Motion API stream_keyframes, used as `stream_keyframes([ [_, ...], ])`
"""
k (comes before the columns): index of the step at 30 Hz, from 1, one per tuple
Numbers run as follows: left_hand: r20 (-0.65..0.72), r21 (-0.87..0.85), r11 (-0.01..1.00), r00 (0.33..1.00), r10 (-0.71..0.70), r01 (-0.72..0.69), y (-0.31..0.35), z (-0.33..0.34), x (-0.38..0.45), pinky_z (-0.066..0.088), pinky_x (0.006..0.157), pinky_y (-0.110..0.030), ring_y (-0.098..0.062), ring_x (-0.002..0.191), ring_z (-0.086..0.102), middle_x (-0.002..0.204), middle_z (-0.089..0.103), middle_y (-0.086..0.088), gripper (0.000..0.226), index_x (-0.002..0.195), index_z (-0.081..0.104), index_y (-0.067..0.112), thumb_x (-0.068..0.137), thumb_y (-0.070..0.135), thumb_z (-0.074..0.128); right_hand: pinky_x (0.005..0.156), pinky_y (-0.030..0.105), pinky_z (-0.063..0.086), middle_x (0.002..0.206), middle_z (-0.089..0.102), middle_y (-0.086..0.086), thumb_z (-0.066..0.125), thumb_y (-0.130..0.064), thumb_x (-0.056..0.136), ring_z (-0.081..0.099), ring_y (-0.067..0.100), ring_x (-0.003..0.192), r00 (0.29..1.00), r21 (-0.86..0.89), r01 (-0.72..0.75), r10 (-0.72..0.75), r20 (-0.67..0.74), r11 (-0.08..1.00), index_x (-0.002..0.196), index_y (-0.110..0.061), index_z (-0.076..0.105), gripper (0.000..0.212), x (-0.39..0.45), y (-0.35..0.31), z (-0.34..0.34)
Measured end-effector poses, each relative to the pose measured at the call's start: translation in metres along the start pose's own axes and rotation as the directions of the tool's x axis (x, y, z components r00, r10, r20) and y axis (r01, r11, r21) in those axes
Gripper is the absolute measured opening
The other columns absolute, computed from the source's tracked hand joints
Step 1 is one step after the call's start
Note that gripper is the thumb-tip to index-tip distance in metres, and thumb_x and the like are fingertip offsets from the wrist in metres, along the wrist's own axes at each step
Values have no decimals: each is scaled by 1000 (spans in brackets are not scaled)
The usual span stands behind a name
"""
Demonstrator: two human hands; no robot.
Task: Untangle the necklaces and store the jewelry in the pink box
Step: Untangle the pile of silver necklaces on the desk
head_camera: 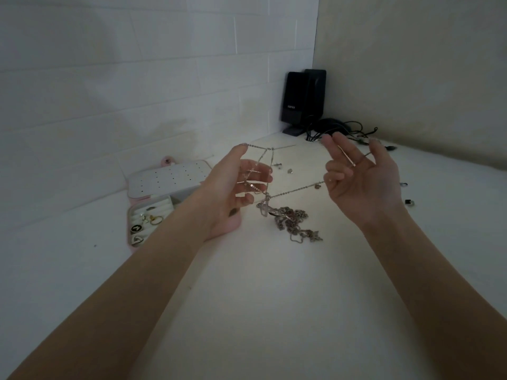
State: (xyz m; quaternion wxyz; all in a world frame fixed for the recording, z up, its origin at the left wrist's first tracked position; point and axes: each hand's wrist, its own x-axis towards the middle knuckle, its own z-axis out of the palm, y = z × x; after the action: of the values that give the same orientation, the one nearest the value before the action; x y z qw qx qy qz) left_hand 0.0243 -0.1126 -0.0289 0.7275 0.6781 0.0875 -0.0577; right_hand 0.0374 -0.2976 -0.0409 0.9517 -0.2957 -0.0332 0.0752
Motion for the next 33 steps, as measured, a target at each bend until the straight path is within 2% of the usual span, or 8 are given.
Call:
stream_keyframes([
  [3,105,179,984,994,-23,4,3,1,-5,37,39,-13,-13,68,65,86,74,-5,63,82,68,11,97,51,22,39,16,30,115,68,4,30,-38,98,31,8,43,999,-103,32,-29,29,994,114,-8,61,45,0,1,-1],
  [7,257,335,941,955,-144,52,3,5,-12,42,47,-20,-18,58,64,72,70,-16,74,76,65,5,95,57,16,39,17,26,121,65,-1,34,-32,97,34,9,48,992,-116,119,-124,-30,986,124,-11,55,40,2,-2,-5],
  [14,257,279,960,962,-91,17,5,3,-8,46,78,-35,-18,39,48,47,47,-7,76,77,63,1,94,60,18,42,17,28,118,66,-6,46,-24,91,41,10,54,943,-129,228,-252,-219,965,125,-15,57,36,5,-8,-10],
  [18,147,205,979,989,-21,-10,6,0,-9,36,44,-20,-7,34,22,47,32,5,62,89,63,9,93,60,28,42,16,28,118,62,-11,53,-24,91,43,7,57,918,-269,243,-311,-247,932,123,-21,57,33,3,-7,-8],
  [24,39,344,938,999,12,-24,5,-1,-9,24,33,-15,-8,40,45,64,65,-8,49,88,61,7,98,47,33,40,15,25,110,55,-13,48,-11,93,47,5,58,906,-526,252,-390,-167,812,124,-24,52,34,6,-2,-7],
  [27,45,402,915,999,1,-19,1,3,-10,24,35,-16,-12,44,47,69,64,-11,48,89,61,5,97,45,34,41,16,35,114,56,-5,46,-7,93,49,8,59,934,-735,165,-343,-98,657,117,-19,54,28,8,2,-8],
  [30,64,353,936,997,-35,10,-4,7,-10,24,33,-15,-11,43,48,65,66,-11,48,86,62,6,97,46,37,61,23,50,108,63,9,49,-10,92,53,14,72,978,-890,15,-193,-82,455,98,-11,63,15,10,10,-11],
  [33,94,308,950,993,-76,43,-7,11,-13,29,36,-16,-13,45,56,66,67,-8,48,91,63,6,97,45,36,69,22,41,97,64,3,52,-18,92,52,13,83,983,-997,-1,-185,13,-75,99,-10,64,16,13,16,-19],
])
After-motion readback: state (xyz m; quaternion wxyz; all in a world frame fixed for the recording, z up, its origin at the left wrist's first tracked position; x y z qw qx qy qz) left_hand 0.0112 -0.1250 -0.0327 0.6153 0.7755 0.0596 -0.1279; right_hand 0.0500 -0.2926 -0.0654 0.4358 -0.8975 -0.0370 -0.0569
